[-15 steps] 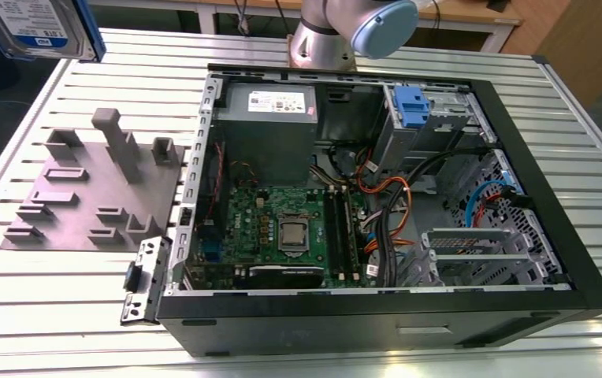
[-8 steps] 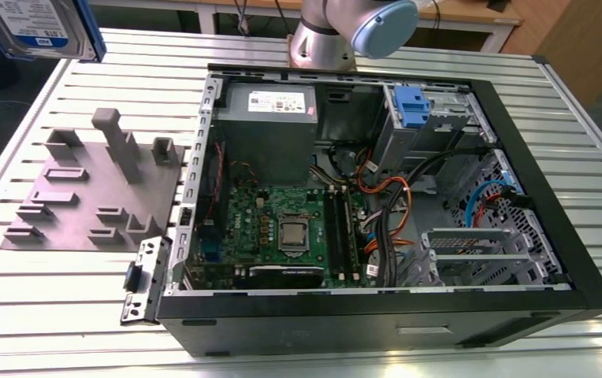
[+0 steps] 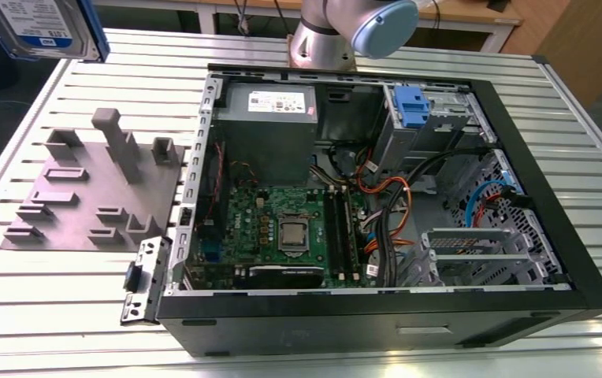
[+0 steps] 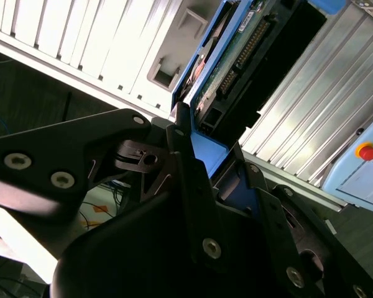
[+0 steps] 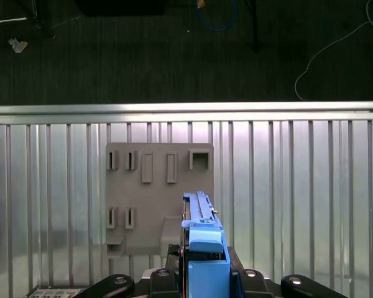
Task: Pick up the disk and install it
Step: 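Pick up the disk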
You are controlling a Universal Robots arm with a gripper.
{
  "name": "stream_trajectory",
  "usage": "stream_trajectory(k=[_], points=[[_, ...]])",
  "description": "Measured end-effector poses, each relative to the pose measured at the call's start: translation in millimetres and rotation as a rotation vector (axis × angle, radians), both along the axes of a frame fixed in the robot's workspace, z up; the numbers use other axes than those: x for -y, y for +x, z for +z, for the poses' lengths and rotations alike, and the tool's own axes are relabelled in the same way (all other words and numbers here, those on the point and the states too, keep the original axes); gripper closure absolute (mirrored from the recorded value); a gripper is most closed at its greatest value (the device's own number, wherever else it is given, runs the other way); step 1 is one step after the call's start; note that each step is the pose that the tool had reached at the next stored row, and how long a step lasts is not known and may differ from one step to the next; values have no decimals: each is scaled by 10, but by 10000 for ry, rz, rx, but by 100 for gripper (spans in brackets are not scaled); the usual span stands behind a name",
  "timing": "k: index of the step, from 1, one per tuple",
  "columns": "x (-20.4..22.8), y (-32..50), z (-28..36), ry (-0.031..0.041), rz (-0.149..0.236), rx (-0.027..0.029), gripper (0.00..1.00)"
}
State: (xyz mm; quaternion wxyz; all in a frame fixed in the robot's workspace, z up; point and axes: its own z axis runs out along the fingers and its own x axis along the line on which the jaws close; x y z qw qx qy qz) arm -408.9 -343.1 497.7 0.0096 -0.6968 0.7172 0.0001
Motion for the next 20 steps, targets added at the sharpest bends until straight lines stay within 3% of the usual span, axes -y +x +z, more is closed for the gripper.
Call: stream_trajectory(k=[20], points=[[16, 10, 1, 0, 2, -1, 64]])
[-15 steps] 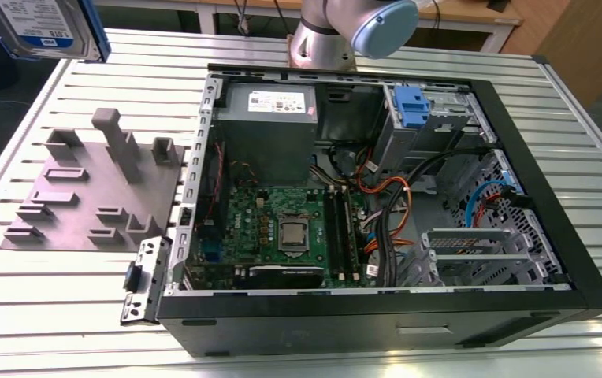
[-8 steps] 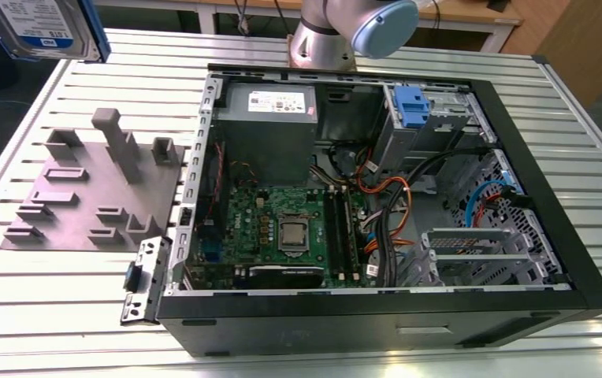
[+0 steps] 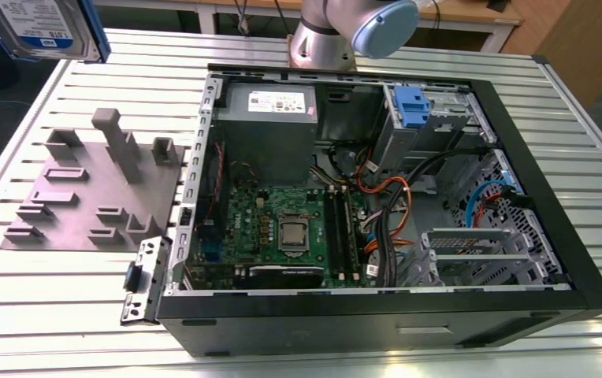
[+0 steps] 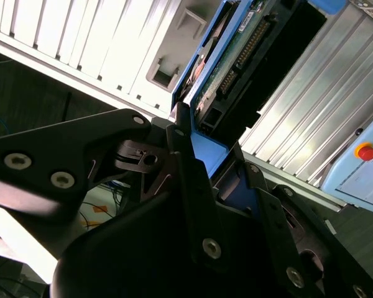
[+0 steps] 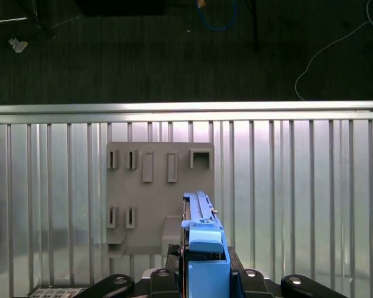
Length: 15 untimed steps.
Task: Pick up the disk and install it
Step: 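Pick up the disk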
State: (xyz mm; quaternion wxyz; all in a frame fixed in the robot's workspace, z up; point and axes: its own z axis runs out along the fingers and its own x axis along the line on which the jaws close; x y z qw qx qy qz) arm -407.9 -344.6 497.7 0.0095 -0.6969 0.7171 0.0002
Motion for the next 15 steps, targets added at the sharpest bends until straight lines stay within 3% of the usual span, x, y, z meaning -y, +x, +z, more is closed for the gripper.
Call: stream_trajectory(k=[15], points=[[7, 44, 0, 0, -2, 0, 64]])
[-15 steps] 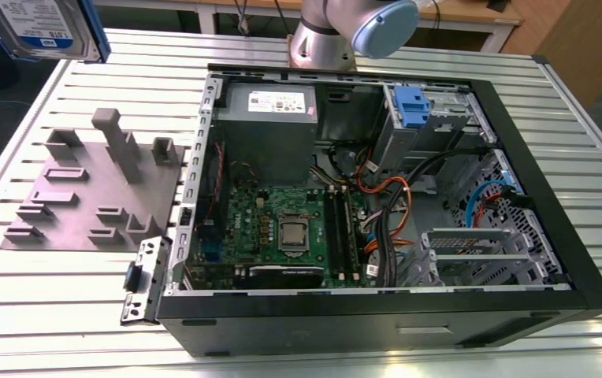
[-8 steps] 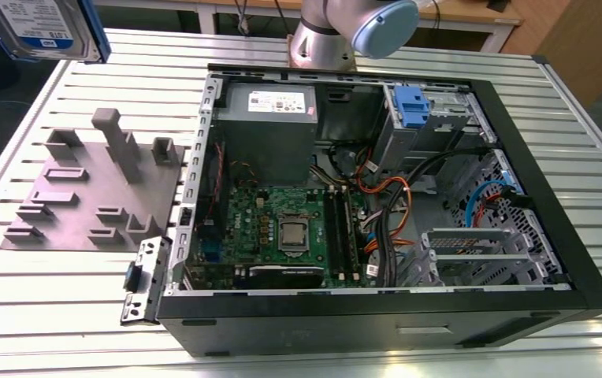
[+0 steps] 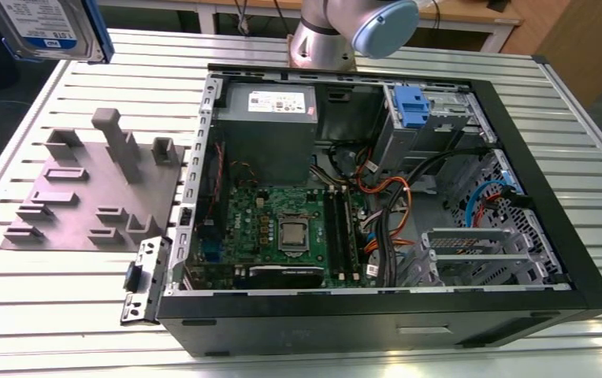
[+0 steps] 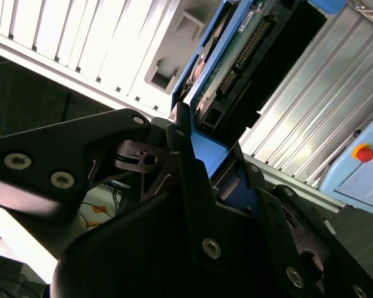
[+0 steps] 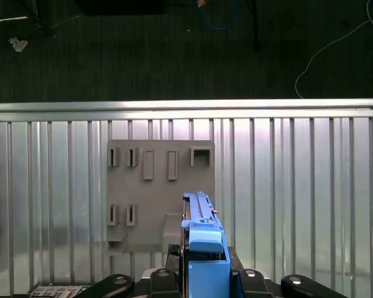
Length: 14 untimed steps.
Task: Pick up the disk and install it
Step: 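Pick up the disk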
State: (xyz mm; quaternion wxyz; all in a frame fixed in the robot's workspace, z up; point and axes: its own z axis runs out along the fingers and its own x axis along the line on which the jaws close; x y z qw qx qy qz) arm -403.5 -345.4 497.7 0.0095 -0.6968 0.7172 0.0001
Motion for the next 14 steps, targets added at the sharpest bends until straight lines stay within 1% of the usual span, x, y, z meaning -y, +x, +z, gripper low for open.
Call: stream_trajectory(k=[14], points=[[0, 20, 0, 0, 0, 0, 64]])
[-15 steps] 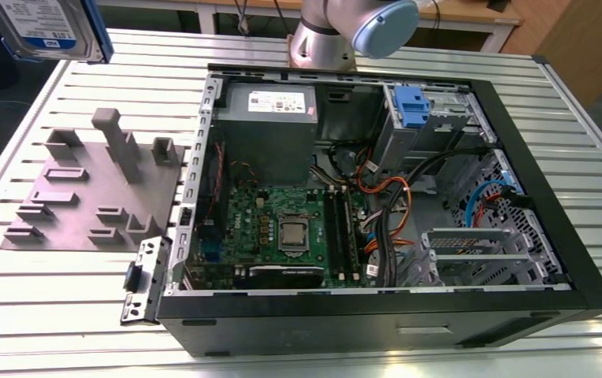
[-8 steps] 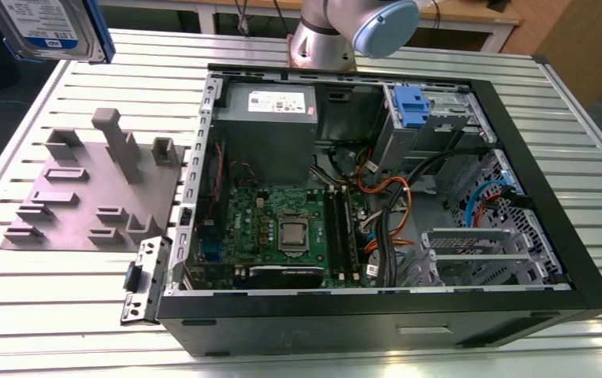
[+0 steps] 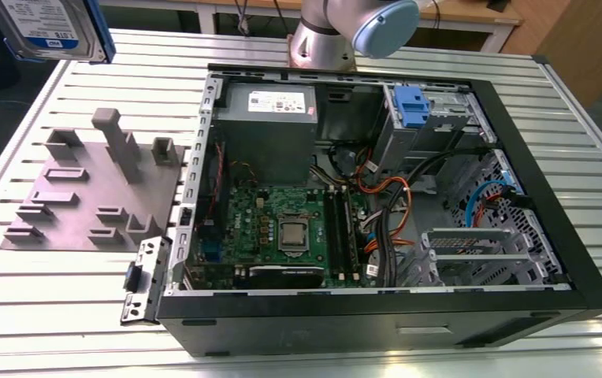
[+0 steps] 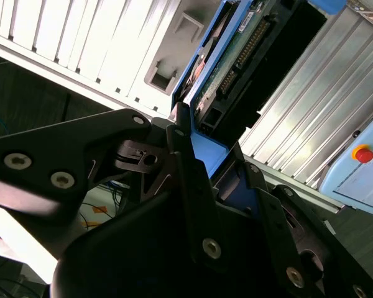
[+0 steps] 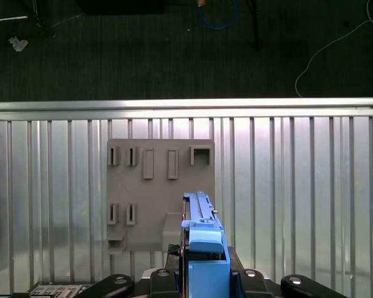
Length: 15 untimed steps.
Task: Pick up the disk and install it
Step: 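Pick up the disk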
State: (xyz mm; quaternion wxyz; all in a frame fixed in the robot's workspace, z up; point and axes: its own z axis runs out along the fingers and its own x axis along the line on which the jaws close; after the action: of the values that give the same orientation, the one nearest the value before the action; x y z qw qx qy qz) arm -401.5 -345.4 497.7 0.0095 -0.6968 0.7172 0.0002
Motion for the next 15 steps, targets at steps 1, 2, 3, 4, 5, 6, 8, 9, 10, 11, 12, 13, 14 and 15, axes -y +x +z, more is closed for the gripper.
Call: stream_trajectory(k=[1, 2, 3, 4, 5, 6, 8, 9, 10, 11, 12, 13, 14, 15], points=[[0, 0, 0, 0, 0, 0, 64], [1, 0, 0, 0, 0, 0, 64], [3, 1, 1, -1, 1, -1, 64], [8, 1, 0, -1, 2, -1, 64], [16, 1, 0, 0, 1, 1, 64], [27, 0, 0, 0, 0, 1, 64], [65, 0, 0, 0, 1, 0, 64], [91, 0, 0, 0, 0, -1, 64], [113, 0, 0, 0, 1, 0, 64], [127, 0, 1, -1, 1, 0, 64], [137, 0, 7, 0, 0, -1, 64], [142, 0, 19, 0, 1, 0, 64], [144, 0, 39, 0, 0, 0, 64], [146, 0, 52, -1, -1, -1, 64]])
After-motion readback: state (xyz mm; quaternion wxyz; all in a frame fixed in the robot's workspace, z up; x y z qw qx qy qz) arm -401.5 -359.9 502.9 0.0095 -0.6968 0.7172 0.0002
